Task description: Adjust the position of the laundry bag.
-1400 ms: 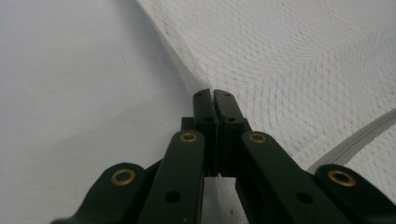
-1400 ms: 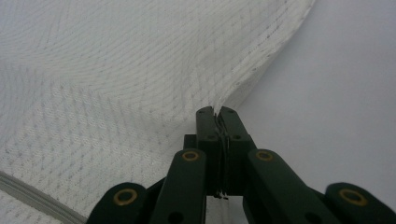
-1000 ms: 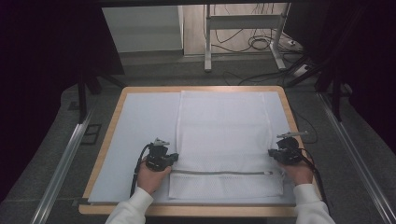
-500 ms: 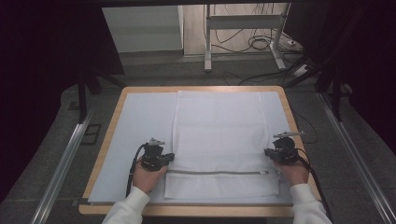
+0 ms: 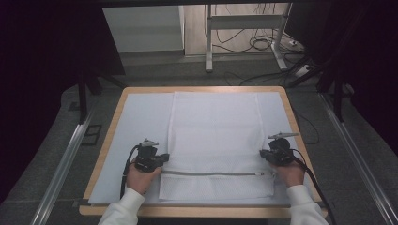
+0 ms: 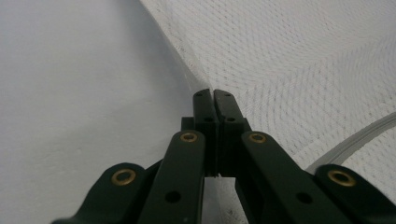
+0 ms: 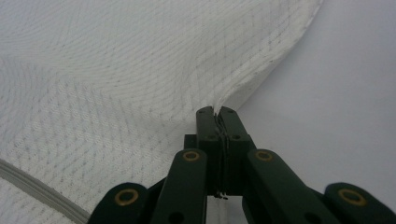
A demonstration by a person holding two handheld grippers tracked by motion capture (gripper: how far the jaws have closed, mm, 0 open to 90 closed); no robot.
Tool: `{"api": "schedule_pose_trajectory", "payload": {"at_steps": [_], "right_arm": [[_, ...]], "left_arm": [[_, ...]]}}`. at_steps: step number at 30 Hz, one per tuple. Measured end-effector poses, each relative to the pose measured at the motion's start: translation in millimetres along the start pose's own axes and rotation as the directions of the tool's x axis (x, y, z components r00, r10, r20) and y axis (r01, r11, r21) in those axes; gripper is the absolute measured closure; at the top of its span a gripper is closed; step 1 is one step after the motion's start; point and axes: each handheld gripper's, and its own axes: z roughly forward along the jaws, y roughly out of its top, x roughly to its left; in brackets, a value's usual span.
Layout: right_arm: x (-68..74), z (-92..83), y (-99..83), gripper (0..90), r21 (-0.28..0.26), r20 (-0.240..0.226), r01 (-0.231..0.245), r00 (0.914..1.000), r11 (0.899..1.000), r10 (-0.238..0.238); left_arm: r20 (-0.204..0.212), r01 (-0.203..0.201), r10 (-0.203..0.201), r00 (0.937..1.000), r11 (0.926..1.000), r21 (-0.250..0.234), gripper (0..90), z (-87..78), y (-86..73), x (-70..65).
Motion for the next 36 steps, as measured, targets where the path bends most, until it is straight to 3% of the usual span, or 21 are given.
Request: {"api": "schedule_pose_trajectory", "payload": {"at_steps": [5,21,36], "right_arm": [[3.6,1.9,-0.5,88.1,0.002,-0.013,-0.001,0.9999,1.0,0.001],[15.2,5.3,4.7,88.1,-0.001,-0.011,0.019,0.9997,1.0,-0.019],[33.7,12.5,9.4,88.1,0.002,-0.035,0.045,0.9984,0.999,-0.045]], "left_arm": [[0.001,-0.006,0.006,1.0,0.9999,-0.013,90.0,-7.5,-0.7,4.5],[-0.014,0.004,-0.004,0.9999,0.9999,0.016,89.9,-5.5,-4.7,13.5],[-0.033,0.036,-0.036,0.9988,0.9991,0.021,89.9,-14.1,-11.0,32.5]]}}
